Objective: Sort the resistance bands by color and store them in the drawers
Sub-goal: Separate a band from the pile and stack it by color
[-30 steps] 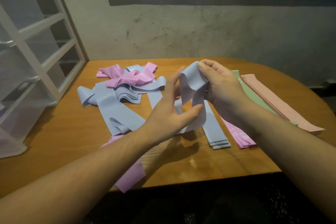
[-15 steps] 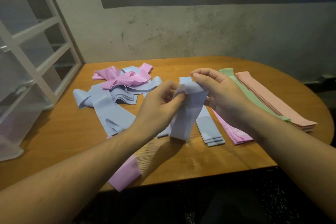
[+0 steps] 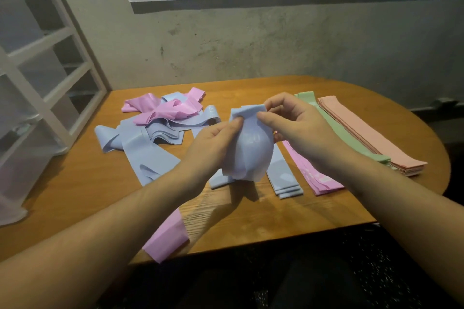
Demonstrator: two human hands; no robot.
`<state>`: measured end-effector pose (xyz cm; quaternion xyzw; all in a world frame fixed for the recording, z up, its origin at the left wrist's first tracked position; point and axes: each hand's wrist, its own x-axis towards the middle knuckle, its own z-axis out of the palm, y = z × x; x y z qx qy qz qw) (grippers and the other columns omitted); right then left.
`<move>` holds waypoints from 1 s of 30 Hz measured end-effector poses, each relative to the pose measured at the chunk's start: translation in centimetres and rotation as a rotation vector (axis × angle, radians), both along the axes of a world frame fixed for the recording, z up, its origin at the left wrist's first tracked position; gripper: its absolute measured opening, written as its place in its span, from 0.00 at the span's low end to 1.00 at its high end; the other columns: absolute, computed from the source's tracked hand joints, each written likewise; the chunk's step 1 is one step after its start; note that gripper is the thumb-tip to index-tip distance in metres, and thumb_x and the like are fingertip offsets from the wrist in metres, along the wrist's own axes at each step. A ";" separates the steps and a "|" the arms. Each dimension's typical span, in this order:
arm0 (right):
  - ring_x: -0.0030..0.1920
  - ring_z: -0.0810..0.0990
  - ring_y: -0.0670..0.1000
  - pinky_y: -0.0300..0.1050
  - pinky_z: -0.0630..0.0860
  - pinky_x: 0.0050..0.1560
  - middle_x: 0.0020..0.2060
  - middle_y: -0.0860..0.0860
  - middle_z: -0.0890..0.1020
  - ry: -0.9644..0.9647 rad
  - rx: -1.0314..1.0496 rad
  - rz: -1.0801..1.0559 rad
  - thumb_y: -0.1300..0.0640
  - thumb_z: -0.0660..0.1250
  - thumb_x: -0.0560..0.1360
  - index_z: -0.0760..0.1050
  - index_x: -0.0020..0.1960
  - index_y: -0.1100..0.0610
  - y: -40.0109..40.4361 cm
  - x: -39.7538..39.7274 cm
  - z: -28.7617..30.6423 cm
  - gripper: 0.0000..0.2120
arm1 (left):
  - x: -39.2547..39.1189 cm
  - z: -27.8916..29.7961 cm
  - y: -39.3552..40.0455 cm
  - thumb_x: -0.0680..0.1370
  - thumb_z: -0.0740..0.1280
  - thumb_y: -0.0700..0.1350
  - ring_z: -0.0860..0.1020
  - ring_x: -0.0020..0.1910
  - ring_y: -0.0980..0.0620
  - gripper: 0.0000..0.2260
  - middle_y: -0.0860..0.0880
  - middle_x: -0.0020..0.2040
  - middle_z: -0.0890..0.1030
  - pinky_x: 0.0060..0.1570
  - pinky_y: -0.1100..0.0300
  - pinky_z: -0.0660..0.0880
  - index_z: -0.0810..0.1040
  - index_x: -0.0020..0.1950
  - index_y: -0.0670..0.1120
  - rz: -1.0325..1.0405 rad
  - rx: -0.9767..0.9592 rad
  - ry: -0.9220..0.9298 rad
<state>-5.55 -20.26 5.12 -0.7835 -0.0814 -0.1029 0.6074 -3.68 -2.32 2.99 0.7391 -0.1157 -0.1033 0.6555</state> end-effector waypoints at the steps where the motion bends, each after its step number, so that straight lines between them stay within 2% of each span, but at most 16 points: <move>1: 0.45 0.82 0.51 0.43 0.79 0.41 0.49 0.61 0.82 -0.005 0.020 0.004 0.59 0.68 0.79 0.78 0.52 0.58 0.1 -0.1 0.2 0.03 | -0.1 0.1 0.0 0.82 0.61 0.58 0.83 0.54 0.43 0.16 0.48 0.51 0.85 0.56 0.41 0.78 0.82 0.55 0.50 -0.009 -0.016 0.013; 6: 0.45 0.82 0.50 0.43 0.80 0.41 0.45 0.59 0.82 -0.005 0.118 0.011 0.59 0.68 0.79 0.77 0.52 0.57 0.4 0.1 0.9 0.03 | -0.4 1.1 -0.2 0.82 0.62 0.58 0.83 0.52 0.49 0.12 0.50 0.53 0.83 0.47 0.43 0.81 0.74 0.61 0.55 -0.073 -0.065 -0.066; 9: 0.43 0.81 0.48 0.40 0.78 0.39 0.43 0.53 0.82 -0.022 0.148 0.009 0.59 0.68 0.79 0.77 0.52 0.57 0.6 0.3 1.0 0.02 | -0.4 1.7 -0.3 0.82 0.63 0.54 0.84 0.51 0.52 0.08 0.50 0.54 0.84 0.43 0.50 0.80 0.77 0.60 0.58 -0.108 -0.082 -0.084; 11: 0.44 0.81 0.47 0.40 0.78 0.39 0.42 0.49 0.82 -0.024 0.183 0.003 0.58 0.69 0.79 0.78 0.50 0.55 0.8 0.5 0.9 0.01 | -0.2 2.2 -0.5 0.83 0.61 0.53 0.84 0.47 0.54 0.08 0.53 0.50 0.85 0.39 0.57 0.80 0.78 0.59 0.59 -0.110 -0.100 -0.061; 15: 0.47 0.81 0.48 0.43 0.78 0.46 0.44 0.48 0.83 0.001 0.225 -0.028 0.52 0.70 0.79 0.78 0.50 0.53 1.4 0.8 0.1 0.04 | 0.0 2.8 -0.8 0.84 0.60 0.51 0.82 0.41 0.57 0.09 0.54 0.45 0.84 0.34 0.62 0.77 0.79 0.59 0.54 -0.086 -0.157 -0.031; 18: 0.52 0.82 0.49 0.50 0.78 0.56 0.50 0.52 0.85 0.055 0.263 -0.018 0.45 0.68 0.79 0.79 0.53 0.54 1.7 0.9 -0.9 0.13 | 0.1 3.1 -1.1 0.84 0.60 0.51 0.82 0.41 0.56 0.08 0.53 0.44 0.83 0.38 0.60 0.78 0.78 0.57 0.52 -0.052 -0.211 0.012; 20: 0.59 0.82 0.53 0.57 0.76 0.65 0.56 0.55 0.85 0.113 0.262 0.069 0.39 0.64 0.78 0.79 0.60 0.56 1.5 0.8 -1.4 0.22 | 0.4 3.3 -1.2 0.85 0.59 0.51 0.84 0.47 0.52 0.10 0.50 0.49 0.84 0.48 0.53 0.80 0.78 0.59 0.51 -0.037 -0.268 0.077; 22: 0.62 0.81 0.52 0.58 0.74 0.68 0.59 0.52 0.84 0.199 0.238 0.177 0.37 0.60 0.79 0.77 0.66 0.55 1.2 0.5 -1.8 0.26 | 0.8 3.7 -1.2 0.85 0.59 0.51 0.84 0.53 0.47 0.14 0.47 0.56 0.85 0.55 0.49 0.81 0.76 0.66 0.46 0.008 -0.351 0.168; 24: 0.62 0.81 0.51 0.59 0.74 0.68 0.59 0.50 0.84 0.270 0.166 0.211 0.35 0.58 0.77 0.77 0.67 0.53 1.0 0.4 -2.4 0.28 | 1.3 4.1 -1.1 0.85 0.58 0.51 0.85 0.51 0.48 0.16 0.46 0.53 0.86 0.49 0.52 0.82 0.77 0.65 0.43 0.056 -0.435 0.258; 27: 0.59 0.83 0.52 0.60 0.74 0.66 0.56 0.50 0.86 0.287 0.120 0.142 0.39 0.63 0.78 0.80 0.61 0.54 0.6 0.6 -3.1 0.21 | 2.1 4.2 -1.1 0.85 0.58 0.52 0.86 0.43 0.52 0.15 0.48 0.44 0.87 0.42 0.58 0.81 0.79 0.58 0.43 0.074 -0.507 0.351; 30: 0.53 0.83 0.48 0.53 0.77 0.59 0.53 0.50 0.86 0.265 0.121 0.110 0.48 0.64 0.81 0.81 0.57 0.53 0.1 0.6 -3.4 0.12 | 2.9 4.0 -1.2 0.86 0.57 0.52 0.85 0.47 0.50 0.17 0.47 0.48 0.86 0.46 0.55 0.80 0.76 0.63 0.42 0.145 -0.538 0.374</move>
